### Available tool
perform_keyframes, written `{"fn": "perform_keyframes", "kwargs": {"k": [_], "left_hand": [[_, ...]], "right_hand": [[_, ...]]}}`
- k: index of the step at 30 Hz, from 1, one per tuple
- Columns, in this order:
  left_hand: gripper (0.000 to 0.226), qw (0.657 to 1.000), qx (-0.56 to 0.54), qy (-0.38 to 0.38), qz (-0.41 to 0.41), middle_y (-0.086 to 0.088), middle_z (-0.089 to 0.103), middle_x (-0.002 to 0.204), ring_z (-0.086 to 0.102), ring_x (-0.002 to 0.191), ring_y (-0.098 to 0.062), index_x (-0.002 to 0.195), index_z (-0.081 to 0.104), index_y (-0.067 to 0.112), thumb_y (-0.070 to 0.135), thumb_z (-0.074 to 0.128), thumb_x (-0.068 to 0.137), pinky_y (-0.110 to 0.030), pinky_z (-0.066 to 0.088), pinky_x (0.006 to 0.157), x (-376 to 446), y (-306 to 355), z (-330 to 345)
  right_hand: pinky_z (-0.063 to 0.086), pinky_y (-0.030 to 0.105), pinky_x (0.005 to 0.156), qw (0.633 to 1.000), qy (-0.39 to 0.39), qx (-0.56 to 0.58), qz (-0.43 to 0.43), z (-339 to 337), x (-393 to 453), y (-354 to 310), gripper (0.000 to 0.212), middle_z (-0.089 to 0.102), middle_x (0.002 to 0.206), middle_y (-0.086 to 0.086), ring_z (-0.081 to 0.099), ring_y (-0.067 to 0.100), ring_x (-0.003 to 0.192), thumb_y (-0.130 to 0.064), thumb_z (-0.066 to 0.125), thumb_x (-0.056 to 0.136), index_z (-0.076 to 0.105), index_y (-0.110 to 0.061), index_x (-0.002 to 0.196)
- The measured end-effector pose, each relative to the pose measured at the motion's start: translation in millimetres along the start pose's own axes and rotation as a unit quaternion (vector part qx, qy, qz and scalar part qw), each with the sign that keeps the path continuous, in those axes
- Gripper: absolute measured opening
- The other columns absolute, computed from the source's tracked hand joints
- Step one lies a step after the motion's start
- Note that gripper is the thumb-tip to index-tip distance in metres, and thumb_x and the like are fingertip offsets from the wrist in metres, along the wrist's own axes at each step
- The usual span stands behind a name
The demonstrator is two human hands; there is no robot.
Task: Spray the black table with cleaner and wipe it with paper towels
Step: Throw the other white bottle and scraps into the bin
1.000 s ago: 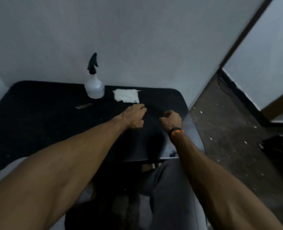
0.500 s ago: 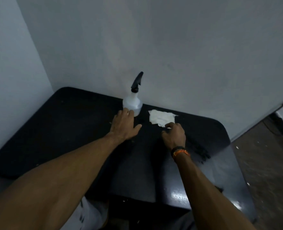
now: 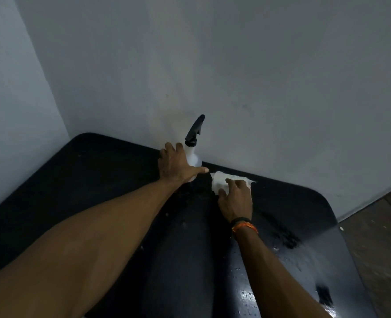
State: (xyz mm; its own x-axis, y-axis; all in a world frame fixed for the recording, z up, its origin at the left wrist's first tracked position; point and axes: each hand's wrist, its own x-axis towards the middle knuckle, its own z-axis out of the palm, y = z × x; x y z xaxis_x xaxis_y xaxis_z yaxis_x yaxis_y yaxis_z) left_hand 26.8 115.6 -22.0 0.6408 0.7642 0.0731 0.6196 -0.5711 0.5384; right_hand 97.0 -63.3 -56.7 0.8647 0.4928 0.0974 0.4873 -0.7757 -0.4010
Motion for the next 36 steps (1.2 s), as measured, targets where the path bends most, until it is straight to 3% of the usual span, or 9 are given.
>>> {"fn": "perform_keyframes", "kwargs": {"k": [6,10,14,18,23,26,29,36], "left_hand": [[0.096,1.0,0.011,0.027,0.01,-0.013,0.049,0.12,0.048,0.113,-0.034,0.121,0.049,0.014,0.073,0.082,0.053,-0.043,0.047,0.09,6.8,-6.1,4.0],[0.086,0.998,-0.026,0.011,0.052,-0.011,0.05,0.117,0.049,0.11,-0.031,0.116,0.054,0.013,0.063,0.087,0.054,-0.043,0.047,0.093,10.8,-16.9,1.2],[0.07,0.989,-0.105,-0.069,0.076,-0.011,0.057,0.118,0.055,0.109,-0.031,0.119,0.06,0.01,0.037,0.09,0.062,-0.042,0.052,0.089,22.5,-25.6,-5.6],[0.05,0.964,-0.248,-0.1,0.008,-0.005,0.061,0.109,0.059,0.109,-0.031,0.116,0.059,0.013,0.009,0.077,0.069,-0.03,0.046,0.072,25.4,-22.0,-4.5],[0.072,0.952,-0.295,-0.082,-0.018,-0.003,0.062,0.118,0.058,0.109,-0.024,0.117,0.059,0.016,0.032,0.096,0.057,-0.04,0.053,0.091,20.8,-12.0,5.7],[0.078,0.971,-0.235,-0.033,-0.023,-0.006,0.043,0.133,0.044,0.125,-0.027,0.12,0.06,0.012,0.028,0.097,0.054,-0.043,0.047,0.105,19.7,-7.7,8.9],[0.074,0.976,-0.21,-0.033,-0.048,-0.003,0.032,0.122,0.037,0.125,-0.029,0.121,0.058,0.014,0.023,0.093,0.057,-0.045,0.047,0.105,18.8,-0.1,8.2],[0.069,0.975,-0.217,-0.051,-0.009,-0.003,0.04,0.122,0.052,0.115,-0.028,0.116,0.059,0.018,0.023,0.092,0.056,-0.045,0.053,0.098,15.6,-2.5,9.9]], "right_hand": [[0.032,0.047,0.115,0.999,0.023,-0.045,-0.018,17.7,15.0,10.1,0.044,0.046,0.151,0.018,0.043,0.034,0.137,-0.036,0.046,0.102,0.054,-0.017,0.141],[0.031,0.052,0.115,0.996,-0.035,-0.087,-0.003,28.0,19.2,12.0,0.046,0.041,0.152,0.015,0.04,0.034,0.139,-0.041,0.035,0.103,0.046,-0.023,0.144],[0.029,0.053,0.116,0.994,-0.048,-0.098,-0.001,28.1,22.1,12.8,0.046,0.041,0.151,0.015,0.038,0.034,0.139,-0.04,0.035,0.102,0.045,-0.022,0.143],[0.028,0.054,0.117,0.994,-0.057,-0.097,0.002,26.7,24.3,12.3,0.046,0.04,0.151,0.015,0.037,0.035,0.14,-0.039,0.035,0.101,0.044,-0.022,0.143],[0.025,0.054,0.119,0.994,-0.06,-0.091,0.004,27.4,24.1,12.0,0.048,0.035,0.156,0.014,0.033,0.034,0.144,-0.041,0.035,0.102,0.041,-0.024,0.147],[0.024,0.055,0.119,0.994,-0.06,-0.089,-0.004,28.2,23.1,12.8,0.049,0.035,0.156,0.014,0.033,0.033,0.144,-0.04,0.036,0.102,0.041,-0.023,0.148],[0.023,0.055,0.12,0.995,-0.06,-0.083,-0.004,28.3,22.8,13.7,0.049,0.035,0.156,0.014,0.032,0.033,0.144,-0.04,0.036,0.102,0.042,-0.023,0.147],[0.021,0.055,0.121,0.995,-0.064,-0.08,-0.003,26.7,23.5,13.4,0.049,0.031,0.159,0.014,0.029,0.034,0.146,-0.041,0.036,0.102,0.039,-0.024,0.149]]}}
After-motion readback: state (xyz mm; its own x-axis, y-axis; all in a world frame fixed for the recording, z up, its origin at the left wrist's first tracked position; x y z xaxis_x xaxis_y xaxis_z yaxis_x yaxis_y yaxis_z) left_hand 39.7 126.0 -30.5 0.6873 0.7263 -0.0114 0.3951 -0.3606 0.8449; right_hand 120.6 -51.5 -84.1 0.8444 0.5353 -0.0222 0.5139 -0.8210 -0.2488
